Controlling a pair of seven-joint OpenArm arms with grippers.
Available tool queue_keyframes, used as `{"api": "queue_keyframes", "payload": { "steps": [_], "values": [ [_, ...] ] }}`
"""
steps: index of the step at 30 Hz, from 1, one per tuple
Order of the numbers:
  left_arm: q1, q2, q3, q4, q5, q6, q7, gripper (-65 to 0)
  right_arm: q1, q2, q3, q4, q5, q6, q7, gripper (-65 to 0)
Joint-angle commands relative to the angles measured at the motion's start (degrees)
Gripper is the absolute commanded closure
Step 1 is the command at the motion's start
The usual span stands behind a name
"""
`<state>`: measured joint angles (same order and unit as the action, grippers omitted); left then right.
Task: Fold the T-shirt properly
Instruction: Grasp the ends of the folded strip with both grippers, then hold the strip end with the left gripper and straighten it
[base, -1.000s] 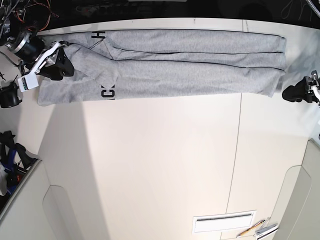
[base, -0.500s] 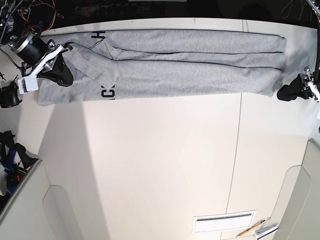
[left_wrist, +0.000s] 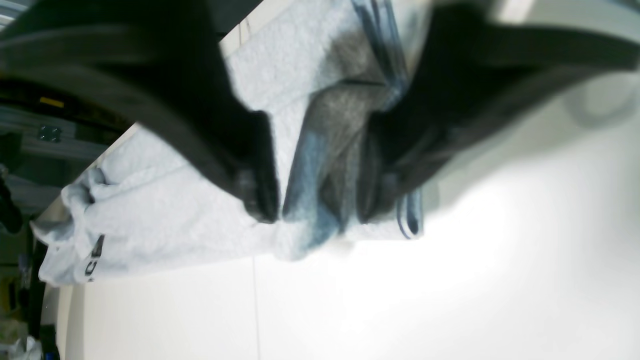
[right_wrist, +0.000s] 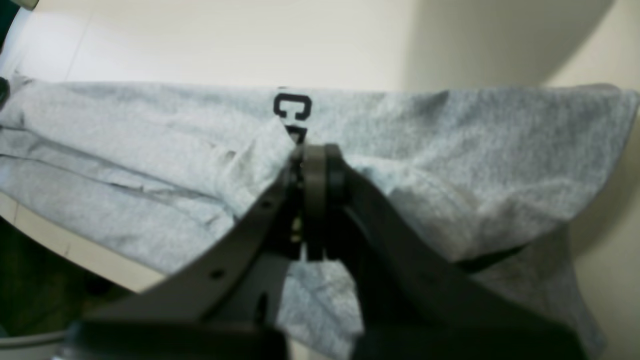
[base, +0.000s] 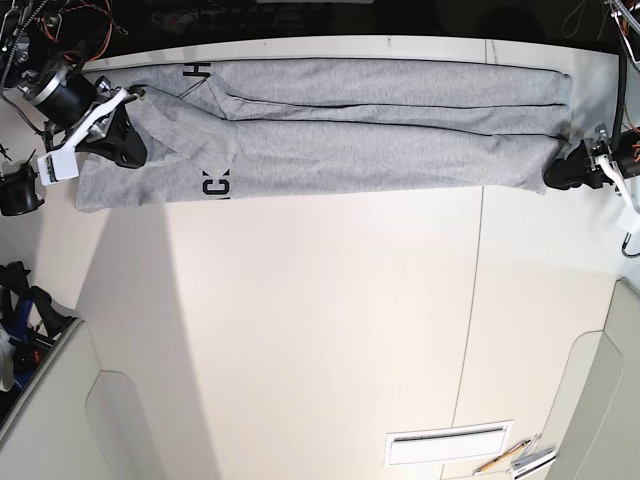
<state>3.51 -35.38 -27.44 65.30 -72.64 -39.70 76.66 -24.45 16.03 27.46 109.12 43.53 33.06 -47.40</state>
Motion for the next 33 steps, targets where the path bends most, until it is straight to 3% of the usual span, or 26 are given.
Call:
{"api": "queue_keyframes", "payload": {
  "steps": [1, 5, 10, 23, 33],
  "values": [
    [-0.31, -1.46, -0.48, 0.81, -1.42, -0.3, -0.33, -20.1, 0.13, 0.59, 0.26, 0.68, 1.11, 0.35, 1.11, 0.0],
    [-0.28, -1.46, -0.48, 0.81, -2.62, -0.3, 2.47, -17.3, 0.13, 0.59, 0.26, 0.68, 1.05, 0.35, 1.09, 0.0],
    [0.7, -1.49, -0.5, 0.81, -12.36, -0.3, 3.34, -4.4, 0.13, 0.61, 0.26, 0.68, 1.01, 0.37, 1.07, 0.0],
    [3.58, -2.4, -0.5, 1.36, -12.36, -0.3, 3.34, -4.3, 0.13, 0.61, 0.26, 0.68, 0.68, 0.35, 1.07, 0.0],
    [12.74, -4.48, -0.5, 11.32, -12.36, -0.3, 3.34, -4.3, 0.15, 0.59, 0.26, 0.68, 0.26, 0.35, 1.14, 0.0]
  ]
}}
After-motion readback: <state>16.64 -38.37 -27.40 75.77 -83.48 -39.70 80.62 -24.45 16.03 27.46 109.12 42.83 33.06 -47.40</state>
